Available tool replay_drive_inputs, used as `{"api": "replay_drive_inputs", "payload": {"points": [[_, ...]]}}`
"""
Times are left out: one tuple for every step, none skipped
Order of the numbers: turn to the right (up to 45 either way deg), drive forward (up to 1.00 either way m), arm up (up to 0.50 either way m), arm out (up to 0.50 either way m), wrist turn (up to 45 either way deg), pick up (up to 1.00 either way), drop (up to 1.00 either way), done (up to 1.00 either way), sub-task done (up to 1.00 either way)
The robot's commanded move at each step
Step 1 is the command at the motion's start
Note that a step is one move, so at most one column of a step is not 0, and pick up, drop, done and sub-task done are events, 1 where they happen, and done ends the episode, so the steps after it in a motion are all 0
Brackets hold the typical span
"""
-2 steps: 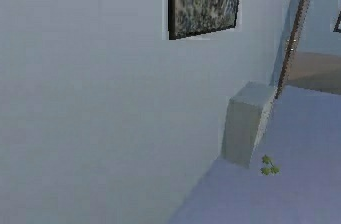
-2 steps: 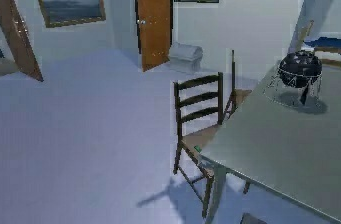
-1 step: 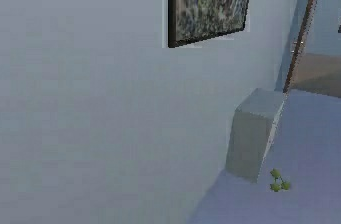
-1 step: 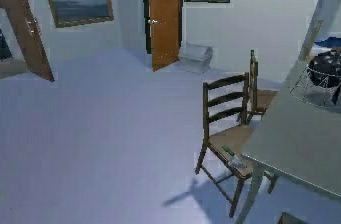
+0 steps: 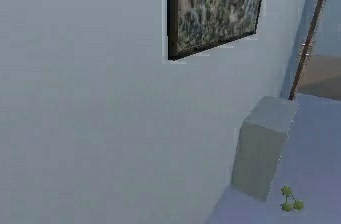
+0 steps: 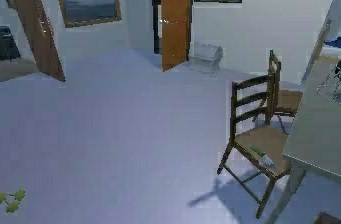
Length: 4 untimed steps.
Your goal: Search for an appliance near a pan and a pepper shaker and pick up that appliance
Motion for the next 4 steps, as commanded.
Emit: {"api": "replay_drive_inputs", "payload": {"points": [[45.0, 0.00, 0.00, 0.00, 0.0, 0.00, 0.00, 0.00, 0.00], [27.0, 0.00, 0.00, 0.00, 0.0, 0.00, 0.00, 0.00, 0.00], [0.0, 0.35, 0.00, 0.00, 0.0, 0.00, 0.00, 0.00, 0.00], [-3.0, 0.00, 0.00, 0.00, 0.0, 0.00, 0.00, 0.00, 0.00]]}}
